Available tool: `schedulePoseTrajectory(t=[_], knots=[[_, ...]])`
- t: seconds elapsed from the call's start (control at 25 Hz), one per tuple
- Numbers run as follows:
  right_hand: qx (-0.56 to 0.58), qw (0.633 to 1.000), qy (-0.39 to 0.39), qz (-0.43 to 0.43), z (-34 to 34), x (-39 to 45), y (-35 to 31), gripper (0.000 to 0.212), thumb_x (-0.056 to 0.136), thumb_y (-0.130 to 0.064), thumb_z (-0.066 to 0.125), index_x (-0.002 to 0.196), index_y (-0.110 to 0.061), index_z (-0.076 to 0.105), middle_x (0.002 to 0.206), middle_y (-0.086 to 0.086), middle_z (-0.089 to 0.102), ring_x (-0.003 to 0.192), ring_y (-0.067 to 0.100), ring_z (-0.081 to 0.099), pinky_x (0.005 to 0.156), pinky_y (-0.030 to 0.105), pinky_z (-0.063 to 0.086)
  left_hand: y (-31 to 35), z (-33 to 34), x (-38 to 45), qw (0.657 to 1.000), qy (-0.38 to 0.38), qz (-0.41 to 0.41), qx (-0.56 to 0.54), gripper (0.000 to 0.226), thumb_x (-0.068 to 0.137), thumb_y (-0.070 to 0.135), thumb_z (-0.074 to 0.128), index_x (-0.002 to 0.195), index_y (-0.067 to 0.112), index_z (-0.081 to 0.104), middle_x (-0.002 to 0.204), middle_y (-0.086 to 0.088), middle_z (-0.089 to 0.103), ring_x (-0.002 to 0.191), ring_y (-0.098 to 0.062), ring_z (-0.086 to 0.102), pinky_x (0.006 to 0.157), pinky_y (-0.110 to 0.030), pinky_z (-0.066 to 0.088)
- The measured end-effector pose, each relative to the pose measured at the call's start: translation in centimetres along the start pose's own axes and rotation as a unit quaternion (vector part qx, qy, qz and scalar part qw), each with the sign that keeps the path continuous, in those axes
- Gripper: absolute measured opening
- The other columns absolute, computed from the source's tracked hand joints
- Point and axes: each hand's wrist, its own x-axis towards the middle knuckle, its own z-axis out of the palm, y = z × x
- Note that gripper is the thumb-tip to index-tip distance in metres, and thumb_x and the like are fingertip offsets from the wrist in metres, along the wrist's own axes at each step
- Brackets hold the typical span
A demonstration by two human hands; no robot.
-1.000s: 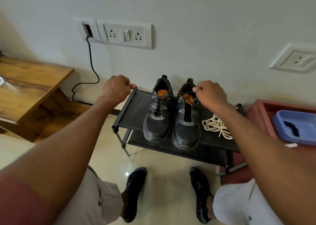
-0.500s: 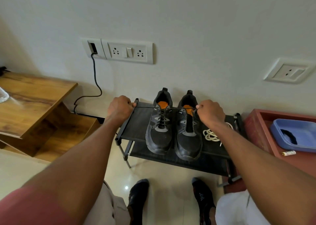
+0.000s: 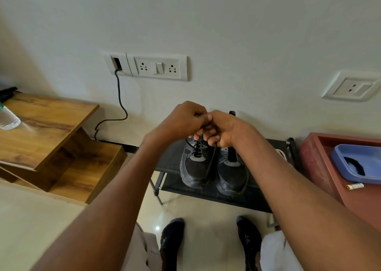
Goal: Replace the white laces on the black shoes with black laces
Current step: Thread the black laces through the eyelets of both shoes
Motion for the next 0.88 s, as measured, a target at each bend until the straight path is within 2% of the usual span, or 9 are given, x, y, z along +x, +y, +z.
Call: schedulePoseTrajectory(t=[0.12, 0.2, 0.32, 0.4, 0.44, 0.52, 0.6, 0.72, 0.88], knots=[[0.010, 0.994, 0.098, -0.040, -0.3, 0.0, -0.3, 0.029, 0.106, -0.033, 0.056, 0.086, -0.015, 0.066, 0.077, 0.004, 0.061, 0.056, 0.012, 0.055, 0.051, 0.026, 0.040, -2.8, -0.8, 0.4, 0.996, 0.086, -0.004, 0.038, 0.027, 0.100, 0.027, 0.065, 0.076, 0.019, 0.074, 0.066, 0.004, 0.072, 0.063, -0.008, 0.066, 0.069, -0.032, 0.056], [-0.066, 0.979, 0.170, -0.093, -0.5, -1.1, -0.8, 0.031, 0.107, -0.035, 0.057, 0.087, -0.016, 0.070, 0.078, 0.004, 0.068, 0.066, 0.017, 0.068, 0.065, 0.031, 0.048, -4.8, -0.7, 1.3, 0.991, 0.128, -0.024, 0.019, 0.017, 0.100, 0.016, 0.061, 0.098, 0.022, 0.078, 0.090, 0.006, 0.078, 0.088, -0.013, 0.071, 0.088, -0.041, 0.059], [-0.125, 0.965, 0.171, -0.153, -0.4, -3.5, -2.1, 0.027, 0.105, -0.039, 0.058, 0.092, -0.019, 0.071, 0.092, 0.002, 0.079, 0.093, 0.022, 0.077, 0.088, 0.042, 0.049, -4.9, 0.6, 2.4, 1.000, -0.005, 0.014, 0.006, 0.038, 0.101, 0.011, 0.062, 0.135, 0.026, 0.064, 0.129, 0.003, 0.069, 0.116, -0.013, 0.058, 0.101, -0.031, 0.046], [-0.136, 0.963, 0.155, -0.171, -0.1, -5.3, -3.5, 0.026, 0.106, -0.039, 0.056, 0.098, -0.019, 0.072, 0.094, 0.001, 0.079, 0.097, 0.021, 0.078, 0.089, 0.044, 0.046, -3.8, 1.2, 3.1, 0.997, -0.045, 0.039, -0.041, 0.026, 0.103, 0.013, 0.061, 0.129, 0.019, 0.064, 0.119, -0.013, 0.071, 0.104, -0.019, 0.063, 0.085, -0.021, 0.051], [-0.142, 0.964, 0.143, -0.174, 0.1, -6.4, -4.6, 0.026, 0.107, -0.038, 0.056, 0.100, -0.019, 0.072, 0.093, 0.000, 0.078, 0.094, 0.020, 0.077, 0.087, 0.044, 0.046, -3.3, 1.2, 3.5, 0.995, -0.043, 0.044, -0.073, 0.018, 0.104, 0.015, 0.059, 0.120, 0.013, 0.068, 0.111, -0.024, 0.071, 0.093, -0.024, 0.065, 0.078, -0.023, 0.054], [-0.150, 0.966, 0.119, -0.175, 0.7, -8.7, -7.6, 0.026, 0.107, -0.038, 0.054, 0.097, -0.022, 0.071, 0.087, -0.005, 0.076, 0.090, 0.016, 0.076, 0.090, 0.043, 0.045, -2.9, 0.9, 4.2, 0.992, -0.013, 0.045, -0.113, 0.018, 0.106, 0.020, 0.057, 0.110, 0.014, 0.074, 0.102, -0.031, 0.070, 0.081, -0.032, 0.067, 0.081, -0.039, 0.060], [-0.141, 0.970, 0.110, -0.167, 1.5, -10.9, -11.1, 0.026, 0.107, -0.036, 0.053, 0.091, -0.024, 0.070, 0.083, -0.008, 0.074, 0.088, 0.013, 0.075, 0.094, 0.042, 0.043, -2.4, 0.4, 4.6, 0.992, 0.019, 0.044, -0.113, 0.022, 0.106, 0.026, 0.055, 0.102, 0.020, 0.076, 0.102, -0.020, 0.073, 0.091, -0.035, 0.070, 0.091, -0.049, 0.056], [-0.114, 0.976, 0.118, -0.146, 3.0, -13.5, -15.2, 0.027, 0.106, -0.029, 0.055, 0.084, -0.024, 0.069, 0.082, -0.009, 0.072, 0.086, 0.013, 0.075, 0.091, 0.039, 0.046, -1.1, 0.1, 4.3, 0.990, 0.049, 0.044, -0.123, 0.027, 0.108, 0.020, 0.050, 0.099, 0.015, 0.075, 0.103, 0.000, 0.077, 0.102, -0.016, 0.070, 0.097, -0.033, 0.052], [-0.143, 0.972, 0.141, -0.125, 4.2, -15.1, -16.6, 0.026, 0.106, -0.029, 0.056, 0.087, -0.022, 0.072, 0.083, -0.008, 0.073, 0.081, 0.013, 0.075, 0.085, 0.034, 0.048, -0.6, 0.0, 3.7, 0.979, 0.093, 0.056, -0.171, 0.028, 0.109, 0.011, 0.046, 0.096, 0.007, 0.071, 0.085, -0.001, 0.076, 0.086, -0.011, 0.071, 0.086, -0.028, 0.048]])
